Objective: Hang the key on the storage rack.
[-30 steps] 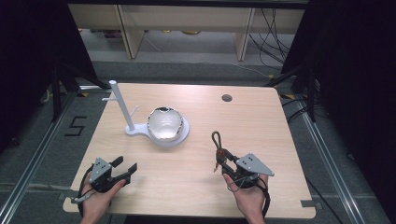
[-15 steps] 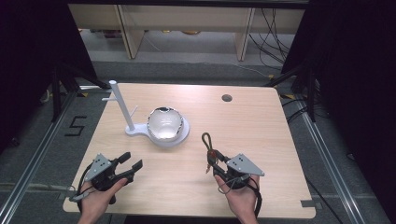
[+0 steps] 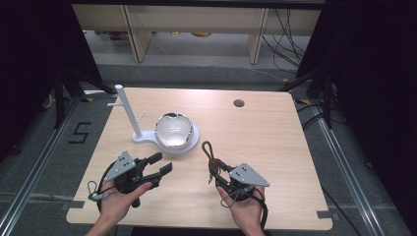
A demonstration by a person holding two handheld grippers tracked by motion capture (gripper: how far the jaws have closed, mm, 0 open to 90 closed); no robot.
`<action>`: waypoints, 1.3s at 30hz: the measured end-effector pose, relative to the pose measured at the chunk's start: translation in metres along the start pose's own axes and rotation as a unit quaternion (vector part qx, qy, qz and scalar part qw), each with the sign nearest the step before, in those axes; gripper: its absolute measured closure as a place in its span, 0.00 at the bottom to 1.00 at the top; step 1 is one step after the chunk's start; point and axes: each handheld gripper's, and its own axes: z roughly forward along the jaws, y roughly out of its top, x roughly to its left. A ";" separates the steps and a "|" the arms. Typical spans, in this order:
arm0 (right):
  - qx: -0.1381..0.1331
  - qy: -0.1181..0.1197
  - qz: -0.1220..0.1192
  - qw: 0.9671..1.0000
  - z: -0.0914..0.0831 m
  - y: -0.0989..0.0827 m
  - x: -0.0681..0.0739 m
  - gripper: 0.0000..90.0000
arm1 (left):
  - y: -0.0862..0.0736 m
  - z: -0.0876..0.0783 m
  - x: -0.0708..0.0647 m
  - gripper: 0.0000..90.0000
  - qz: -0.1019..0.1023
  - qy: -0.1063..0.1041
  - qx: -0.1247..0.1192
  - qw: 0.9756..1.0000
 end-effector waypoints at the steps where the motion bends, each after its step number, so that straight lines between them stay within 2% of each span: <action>1: -0.003 0.006 0.016 1.000 0.001 -0.001 0.003 0.76 | 0.000 0.000 0.000 0.48 0.000 0.000 0.000 1.000; 2: -0.003 0.006 0.016 1.000 0.001 -0.001 0.003 0.76 | 0.002 0.003 -0.003 0.48 -0.002 -0.003 0.004 1.000; 3: 0.001 0.006 0.008 1.000 0.001 0.000 0.004 0.76 | 0.005 0.009 -0.008 0.49 -0.008 -0.020 0.000 1.000; 5: -0.004 0.013 0.006 1.000 0.002 0.000 0.005 0.76 | 0.008 0.016 -0.013 0.50 -0.010 -0.030 0.007 0.999; 8: -0.003 0.011 0.008 1.000 0.002 0.000 0.006 0.76 | 0.010 0.022 -0.015 0.53 -0.015 -0.040 0.007 0.999; 9: -0.006 0.003 -0.008 1.000 0.002 0.001 0.005 0.76 | 0.012 0.028 -0.017 0.54 -0.015 -0.045 0.010 0.999; 10: -0.003 0.007 -0.007 1.000 0.002 0.001 0.006 0.76 | 0.012 0.031 -0.017 0.55 -0.017 -0.048 0.010 0.999; 11: 0.001 0.009 0.008 1.000 0.002 0.001 0.008 0.76 | 0.013 0.033 -0.018 0.56 -0.019 -0.051 0.011 0.998; 14: -0.004 0.016 0.011 1.000 0.004 -0.001 0.009 0.76 | 0.014 0.040 -0.020 0.60 -0.030 -0.064 0.009 0.997; 15: -0.005 0.012 0.004 1.000 0.004 -0.001 0.009 0.76 | 0.015 0.042 -0.021 0.61 -0.030 -0.068 0.008 0.997; 18: 0.003 0.011 0.010 1.000 0.004 -0.001 0.012 0.76 | 0.015 0.045 -0.022 0.65 -0.030 -0.069 0.009 0.997; 19: 0.002 0.011 -0.001 1.000 0.005 -0.001 0.011 0.76 | 0.015 0.048 -0.022 0.66 -0.030 -0.071 0.009 0.997; 21: 0.008 0.014 0.003 1.000 0.005 -0.001 0.012 0.76 | 0.014 0.051 -0.022 0.68 -0.030 -0.073 0.012 0.997; 22: 0.003 0.019 0.001 1.000 0.006 -0.002 0.012 0.76 | 0.014 0.052 -0.022 0.69 -0.027 -0.075 0.013 0.997; 23: 0.003 0.014 -0.002 1.000 0.005 -0.002 0.013 0.76 | 0.014 0.053 -0.022 0.70 -0.026 -0.077 0.015 0.997; 25: 0.003 0.014 0.011 1.000 0.005 -0.003 0.016 0.76 | 0.014 0.055 -0.022 0.72 -0.023 -0.080 0.015 0.996; 27: 0.002 0.022 0.001 1.000 0.006 -0.002 0.015 0.76 | 0.014 0.056 -0.022 0.75 -0.022 -0.079 0.016 0.997; 31: 0.001 0.022 0.004 1.000 0.006 -0.002 0.016 0.76 | 0.014 0.057 -0.022 0.80 -0.021 -0.081 0.019 0.996; 32: 0.002 0.018 -0.006 1.000 0.006 -0.002 0.016 0.76 | 0.015 0.057 -0.023 0.83 -0.024 -0.081 0.019 0.996; 34: 0.003 0.024 0.003 1.000 0.007 -0.002 0.018 0.76 | 0.016 0.057 -0.023 0.85 -0.022 -0.080 0.021 0.996; 36: 0.008 0.020 -0.008 1.000 0.006 -0.002 0.017 0.76 | 0.016 0.058 -0.023 0.87 -0.022 -0.080 0.021 0.996; 37: 0.007 0.024 0.006 1.000 0.007 -0.003 0.019 0.76 | 0.016 0.057 -0.024 0.88 -0.022 -0.081 0.021 0.996; 39: 0.009 0.022 0.006 1.000 0.006 -0.003 0.019 0.76 | 0.017 0.057 -0.024 0.90 -0.020 -0.082 0.020 0.996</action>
